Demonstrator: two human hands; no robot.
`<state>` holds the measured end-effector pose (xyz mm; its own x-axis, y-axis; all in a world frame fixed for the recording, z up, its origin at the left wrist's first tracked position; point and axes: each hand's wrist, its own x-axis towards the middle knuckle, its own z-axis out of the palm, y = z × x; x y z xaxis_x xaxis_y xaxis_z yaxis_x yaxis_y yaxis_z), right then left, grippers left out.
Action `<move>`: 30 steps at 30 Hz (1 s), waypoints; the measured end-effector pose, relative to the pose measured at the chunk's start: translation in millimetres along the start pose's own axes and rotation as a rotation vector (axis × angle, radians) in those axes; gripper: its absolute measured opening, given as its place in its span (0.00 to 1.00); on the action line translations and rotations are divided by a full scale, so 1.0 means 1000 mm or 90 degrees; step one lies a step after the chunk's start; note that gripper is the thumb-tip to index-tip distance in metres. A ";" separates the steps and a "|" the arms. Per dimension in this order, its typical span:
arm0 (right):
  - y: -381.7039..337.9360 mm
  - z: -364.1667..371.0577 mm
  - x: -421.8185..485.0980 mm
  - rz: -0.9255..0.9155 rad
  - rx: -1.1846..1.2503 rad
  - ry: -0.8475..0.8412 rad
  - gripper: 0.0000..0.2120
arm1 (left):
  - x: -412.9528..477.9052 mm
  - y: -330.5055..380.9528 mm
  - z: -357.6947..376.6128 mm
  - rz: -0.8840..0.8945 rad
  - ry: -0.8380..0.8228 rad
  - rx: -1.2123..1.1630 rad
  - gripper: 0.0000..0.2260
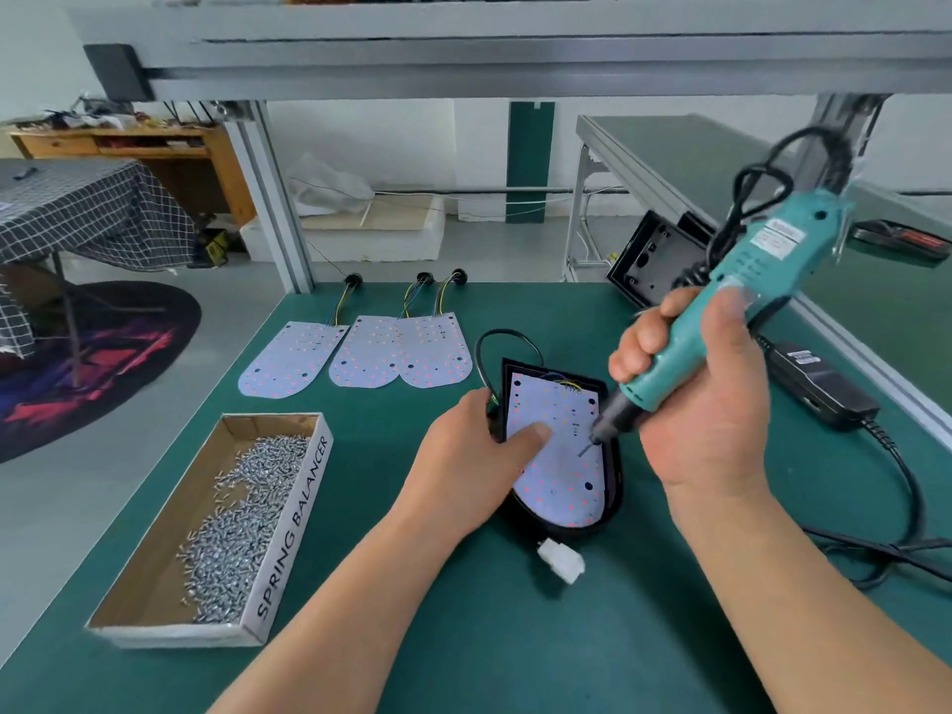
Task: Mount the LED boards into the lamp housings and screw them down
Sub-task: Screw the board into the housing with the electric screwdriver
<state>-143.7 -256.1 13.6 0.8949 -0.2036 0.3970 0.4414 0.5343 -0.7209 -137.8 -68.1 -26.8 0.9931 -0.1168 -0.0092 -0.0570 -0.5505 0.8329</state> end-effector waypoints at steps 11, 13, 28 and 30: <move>0.010 -0.051 0.023 0.022 0.080 0.208 0.16 | -0.017 -0.059 -0.152 -0.179 0.328 0.326 0.07; 0.011 -0.054 0.025 0.021 0.088 0.227 0.16 | -0.022 -0.081 -0.168 -0.245 0.207 0.318 0.09; 0.011 -0.061 0.028 0.024 0.100 0.254 0.16 | -0.017 -0.114 -0.152 -0.152 0.224 0.320 0.13; 0.011 -0.061 0.028 0.025 0.099 0.252 0.16 | -0.016 -0.118 -0.152 -0.161 0.245 0.296 0.12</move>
<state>-110.0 -305.6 -18.3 0.8803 -0.4638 0.0998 0.4180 0.6589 -0.6254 -130.9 124.5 -40.9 0.9425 0.3195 0.0977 0.2300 -0.8326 0.5038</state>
